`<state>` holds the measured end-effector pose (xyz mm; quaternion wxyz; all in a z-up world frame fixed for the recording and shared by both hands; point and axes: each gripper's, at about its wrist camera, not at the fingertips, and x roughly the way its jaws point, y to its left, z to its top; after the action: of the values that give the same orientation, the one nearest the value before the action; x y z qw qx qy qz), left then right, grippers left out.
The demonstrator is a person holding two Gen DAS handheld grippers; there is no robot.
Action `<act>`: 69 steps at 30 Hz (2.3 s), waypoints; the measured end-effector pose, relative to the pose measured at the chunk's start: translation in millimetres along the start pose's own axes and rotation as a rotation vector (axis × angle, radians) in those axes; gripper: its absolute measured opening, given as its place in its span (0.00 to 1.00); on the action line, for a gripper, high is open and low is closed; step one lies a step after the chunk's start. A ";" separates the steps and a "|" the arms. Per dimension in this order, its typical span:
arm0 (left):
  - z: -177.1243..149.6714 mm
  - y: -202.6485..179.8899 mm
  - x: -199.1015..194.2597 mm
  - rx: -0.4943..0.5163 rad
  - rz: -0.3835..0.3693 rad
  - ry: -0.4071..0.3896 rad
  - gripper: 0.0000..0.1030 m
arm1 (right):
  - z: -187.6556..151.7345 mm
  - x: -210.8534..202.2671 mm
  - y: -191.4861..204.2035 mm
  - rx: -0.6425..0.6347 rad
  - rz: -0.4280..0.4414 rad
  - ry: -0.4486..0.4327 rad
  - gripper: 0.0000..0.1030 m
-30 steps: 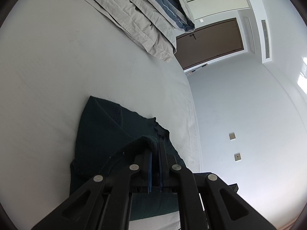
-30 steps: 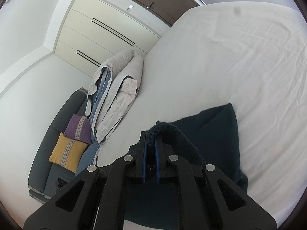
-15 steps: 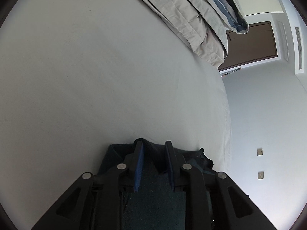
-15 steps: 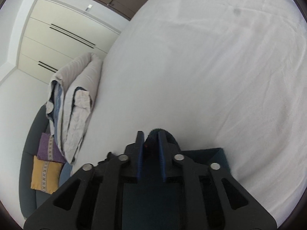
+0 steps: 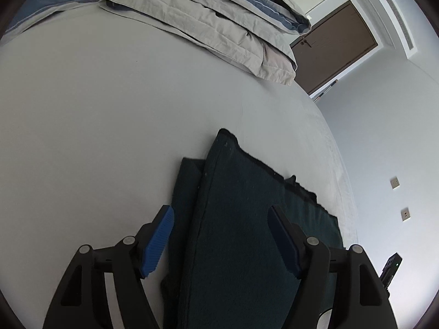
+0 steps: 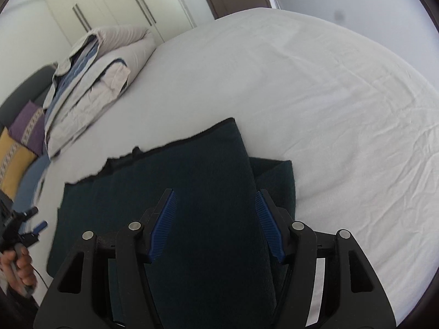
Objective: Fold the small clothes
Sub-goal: 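Press the folded edge flat with both grippers, then open them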
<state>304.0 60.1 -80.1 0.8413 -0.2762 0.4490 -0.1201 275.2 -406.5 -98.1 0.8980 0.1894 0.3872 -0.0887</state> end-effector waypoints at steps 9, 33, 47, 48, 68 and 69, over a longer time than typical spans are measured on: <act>-61.9 -6.7 -12.2 0.173 0.120 -0.004 0.61 | -60.4 -34.7 -10.8 -0.025 -0.089 0.010 0.55; -84.4 -3.0 -5.3 0.260 0.204 -0.027 0.26 | -117.9 -82.3 -15.5 -0.221 -0.229 -0.012 0.09; -85.6 -8.8 -10.3 0.281 0.240 -0.026 0.12 | -128.5 -117.6 -20.3 -0.203 -0.246 -0.078 0.05; -85.7 -8.3 -10.6 0.280 0.240 -0.022 0.11 | -130.2 -119.3 -21.9 -0.198 -0.243 -0.077 0.05; -104.6 11.5 -20.6 0.267 0.212 0.006 0.07 | -156.4 -108.7 -53.4 -0.094 -0.202 -0.025 0.05; -103.9 12.4 -20.1 0.259 0.201 0.006 0.07 | -156.3 -104.6 -54.3 -0.094 -0.197 -0.008 0.05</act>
<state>206.7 42.3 -119.5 0.8762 -0.1187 0.4579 -0.0929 83.5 -390.8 -134.8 0.8942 0.1079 0.4042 -0.1592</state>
